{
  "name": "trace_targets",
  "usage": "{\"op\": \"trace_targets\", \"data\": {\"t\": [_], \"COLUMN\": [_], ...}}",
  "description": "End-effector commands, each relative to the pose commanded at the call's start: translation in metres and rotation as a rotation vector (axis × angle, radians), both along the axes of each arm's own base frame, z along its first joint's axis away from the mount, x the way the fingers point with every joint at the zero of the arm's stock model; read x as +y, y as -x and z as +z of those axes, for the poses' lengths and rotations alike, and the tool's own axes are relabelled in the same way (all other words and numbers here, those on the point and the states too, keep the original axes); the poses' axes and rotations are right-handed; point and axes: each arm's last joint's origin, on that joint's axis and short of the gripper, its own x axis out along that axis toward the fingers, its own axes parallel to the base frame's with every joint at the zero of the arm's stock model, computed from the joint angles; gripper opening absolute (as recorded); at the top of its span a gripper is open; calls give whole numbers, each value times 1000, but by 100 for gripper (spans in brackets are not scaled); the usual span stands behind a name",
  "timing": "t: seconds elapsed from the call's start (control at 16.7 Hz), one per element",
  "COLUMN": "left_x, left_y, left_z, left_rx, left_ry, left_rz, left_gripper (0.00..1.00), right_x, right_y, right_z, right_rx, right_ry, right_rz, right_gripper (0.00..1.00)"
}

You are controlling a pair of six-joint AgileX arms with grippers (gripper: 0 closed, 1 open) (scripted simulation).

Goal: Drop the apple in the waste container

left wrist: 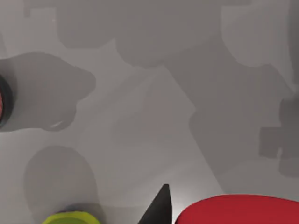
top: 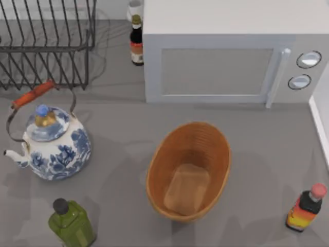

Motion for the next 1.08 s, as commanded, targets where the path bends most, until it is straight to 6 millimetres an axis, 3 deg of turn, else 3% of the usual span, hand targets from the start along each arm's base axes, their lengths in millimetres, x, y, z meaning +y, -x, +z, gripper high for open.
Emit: {"op": "trace_targets", "data": {"t": [0.18,0.42,0.54,0.78,1.08], "left_x": [-32,-90,-119,-177,-272], "left_y": [-19,-33,-36,-36,-38], "left_z": [33,99,115,118,82], "left_rx": [-57,-216,-242,-185,19], "left_ry": [-33,-107,-126,-130,-149], "left_rz": [-135,-342,-437,-628,-897], "left_gripper": [0,0,0,0,0], "right_x": [0,0,0,0,0], "right_y": [0,0,0,0,0], "right_z": [0,0,0,0,0], "right_rx": [0,0,0,0,0], "right_ry": [0,0,0,0,0], "right_rz": [0,0,0,0,0], "right_gripper": [100,100,100,100,100]}}
